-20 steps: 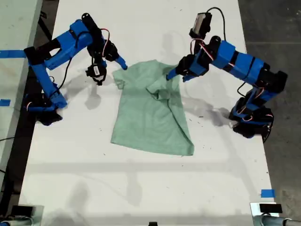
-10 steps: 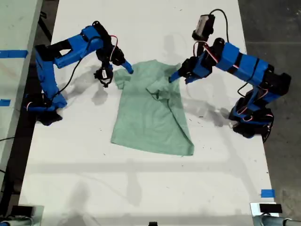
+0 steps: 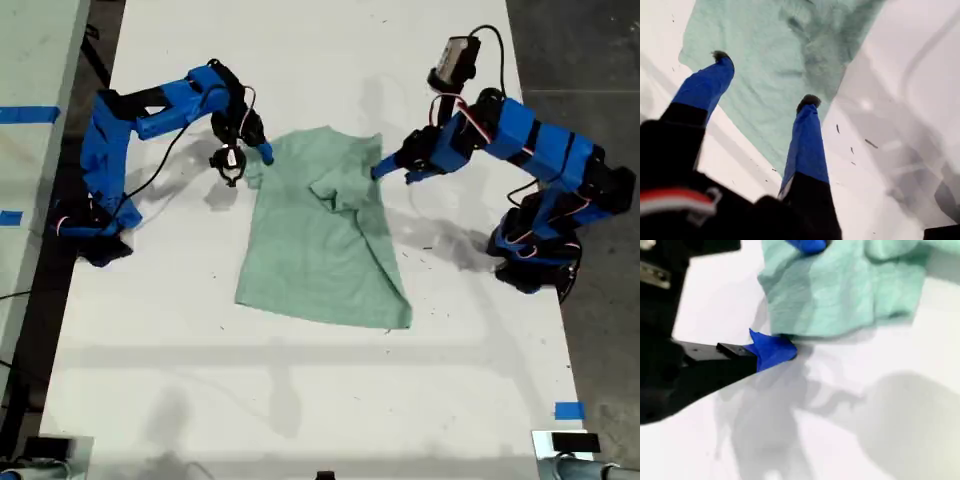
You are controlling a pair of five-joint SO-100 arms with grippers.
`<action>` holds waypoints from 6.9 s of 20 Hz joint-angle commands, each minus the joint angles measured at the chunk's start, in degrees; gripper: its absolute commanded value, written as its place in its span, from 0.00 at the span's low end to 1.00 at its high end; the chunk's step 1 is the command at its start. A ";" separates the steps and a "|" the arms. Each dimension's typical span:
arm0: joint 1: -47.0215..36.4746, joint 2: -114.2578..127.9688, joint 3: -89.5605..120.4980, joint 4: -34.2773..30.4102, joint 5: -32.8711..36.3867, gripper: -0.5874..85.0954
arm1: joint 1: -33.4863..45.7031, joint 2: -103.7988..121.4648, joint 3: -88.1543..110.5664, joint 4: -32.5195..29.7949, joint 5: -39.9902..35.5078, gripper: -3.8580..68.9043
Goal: Fold tshirt
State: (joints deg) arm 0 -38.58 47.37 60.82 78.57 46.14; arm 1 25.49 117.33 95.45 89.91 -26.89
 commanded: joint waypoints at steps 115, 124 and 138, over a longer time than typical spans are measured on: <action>37.79 50.63 35.95 -2.20 -25.31 0.29 | -25.31 -40.17 -43.95 -0.53 12.13 0.38; 39.20 50.27 34.89 -0.70 -26.37 0.29 | -23.29 -32.70 -37.88 1.14 10.28 0.35; 41.84 32.08 42.28 -19.34 -33.22 0.26 | -22.76 -29.09 -33.13 1.49 10.55 0.34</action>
State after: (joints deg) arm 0 2.64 80.77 102.92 62.84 14.15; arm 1 2.37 83.14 62.31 90.97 -16.52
